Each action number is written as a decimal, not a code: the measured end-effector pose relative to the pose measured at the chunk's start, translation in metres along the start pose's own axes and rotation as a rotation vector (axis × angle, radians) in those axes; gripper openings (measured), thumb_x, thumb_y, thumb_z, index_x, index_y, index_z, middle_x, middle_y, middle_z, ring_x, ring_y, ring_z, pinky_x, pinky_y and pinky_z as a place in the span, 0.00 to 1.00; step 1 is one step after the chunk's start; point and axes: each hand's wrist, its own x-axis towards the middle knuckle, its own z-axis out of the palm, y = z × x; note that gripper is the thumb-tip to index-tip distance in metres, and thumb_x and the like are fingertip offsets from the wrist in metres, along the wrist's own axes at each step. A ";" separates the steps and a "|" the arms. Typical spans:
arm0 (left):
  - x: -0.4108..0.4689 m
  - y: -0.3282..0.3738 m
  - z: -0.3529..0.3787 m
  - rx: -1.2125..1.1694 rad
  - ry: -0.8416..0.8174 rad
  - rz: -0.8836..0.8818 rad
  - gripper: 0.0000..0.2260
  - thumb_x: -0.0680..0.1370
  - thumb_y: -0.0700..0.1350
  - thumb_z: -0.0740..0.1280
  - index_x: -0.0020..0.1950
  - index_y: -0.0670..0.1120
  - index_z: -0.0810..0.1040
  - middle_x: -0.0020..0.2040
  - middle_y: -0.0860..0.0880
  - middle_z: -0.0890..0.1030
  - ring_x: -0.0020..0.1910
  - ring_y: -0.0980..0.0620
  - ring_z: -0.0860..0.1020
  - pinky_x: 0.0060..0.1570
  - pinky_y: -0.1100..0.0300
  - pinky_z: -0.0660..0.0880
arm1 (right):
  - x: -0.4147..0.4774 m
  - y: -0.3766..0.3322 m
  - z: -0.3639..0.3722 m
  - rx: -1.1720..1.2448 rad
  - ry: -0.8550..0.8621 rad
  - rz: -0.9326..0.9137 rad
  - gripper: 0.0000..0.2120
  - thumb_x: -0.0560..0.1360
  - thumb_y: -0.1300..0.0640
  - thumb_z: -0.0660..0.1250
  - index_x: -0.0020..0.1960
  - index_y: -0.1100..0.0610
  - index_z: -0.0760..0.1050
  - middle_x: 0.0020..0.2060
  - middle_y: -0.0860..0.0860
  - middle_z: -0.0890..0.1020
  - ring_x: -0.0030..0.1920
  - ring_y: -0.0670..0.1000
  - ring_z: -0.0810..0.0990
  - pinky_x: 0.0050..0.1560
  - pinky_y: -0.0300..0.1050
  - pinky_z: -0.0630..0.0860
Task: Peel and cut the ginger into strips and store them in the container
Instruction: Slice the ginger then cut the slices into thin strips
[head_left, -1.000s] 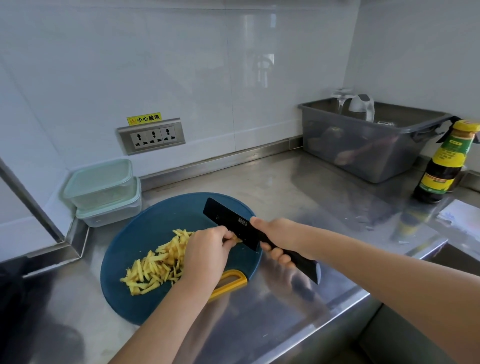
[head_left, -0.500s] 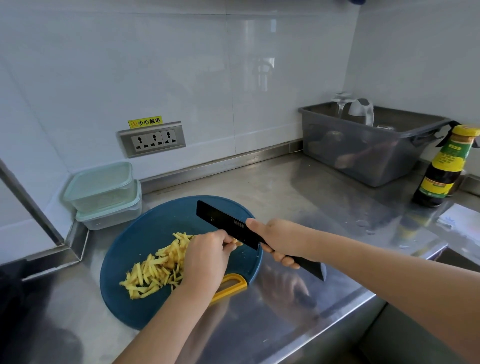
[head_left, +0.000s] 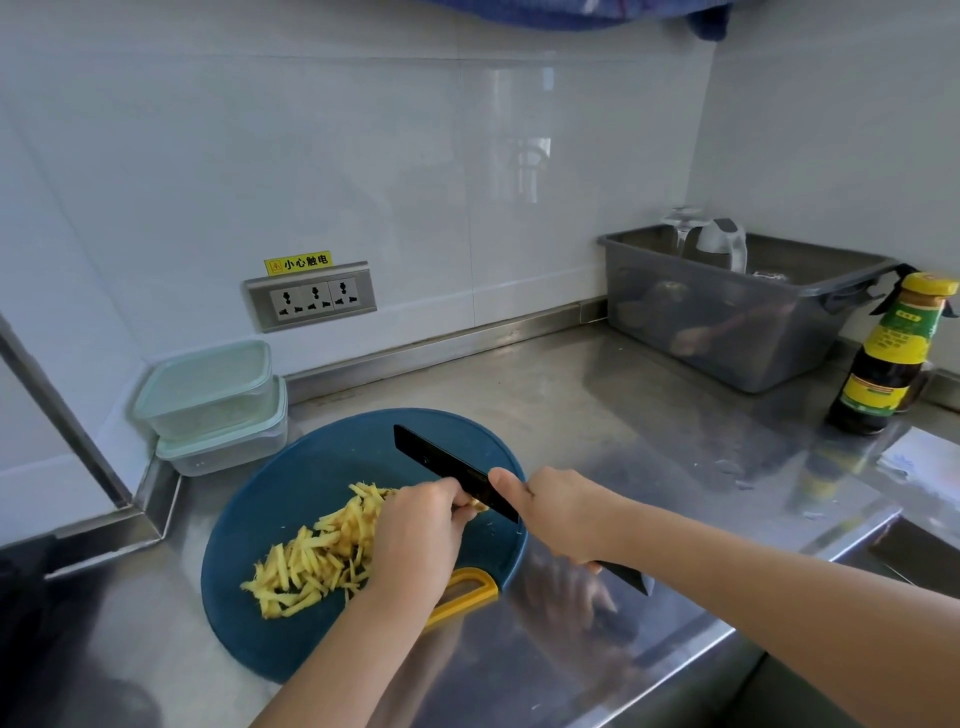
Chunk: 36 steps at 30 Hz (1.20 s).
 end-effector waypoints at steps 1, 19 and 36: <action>0.000 0.001 0.000 0.007 0.000 -0.004 0.07 0.78 0.51 0.64 0.53 0.53 0.81 0.46 0.56 0.83 0.45 0.57 0.79 0.43 0.68 0.71 | 0.000 0.000 0.000 -0.003 -0.003 0.002 0.26 0.83 0.41 0.42 0.41 0.58 0.66 0.33 0.51 0.69 0.31 0.46 0.66 0.36 0.42 0.66; 0.001 -0.001 -0.001 -0.060 0.024 -0.023 0.05 0.76 0.47 0.69 0.49 0.50 0.84 0.44 0.54 0.84 0.44 0.56 0.80 0.45 0.66 0.72 | 0.000 -0.011 0.008 0.125 -0.001 0.137 0.16 0.82 0.61 0.55 0.67 0.67 0.61 0.33 0.54 0.67 0.30 0.50 0.66 0.39 0.48 0.69; 0.000 -0.005 0.003 -0.102 0.042 -0.006 0.05 0.76 0.49 0.68 0.49 0.53 0.83 0.44 0.57 0.83 0.39 0.61 0.76 0.36 0.77 0.64 | 0.009 0.016 -0.002 0.657 -0.264 0.289 0.28 0.78 0.32 0.50 0.33 0.53 0.65 0.23 0.48 0.65 0.22 0.47 0.61 0.24 0.39 0.61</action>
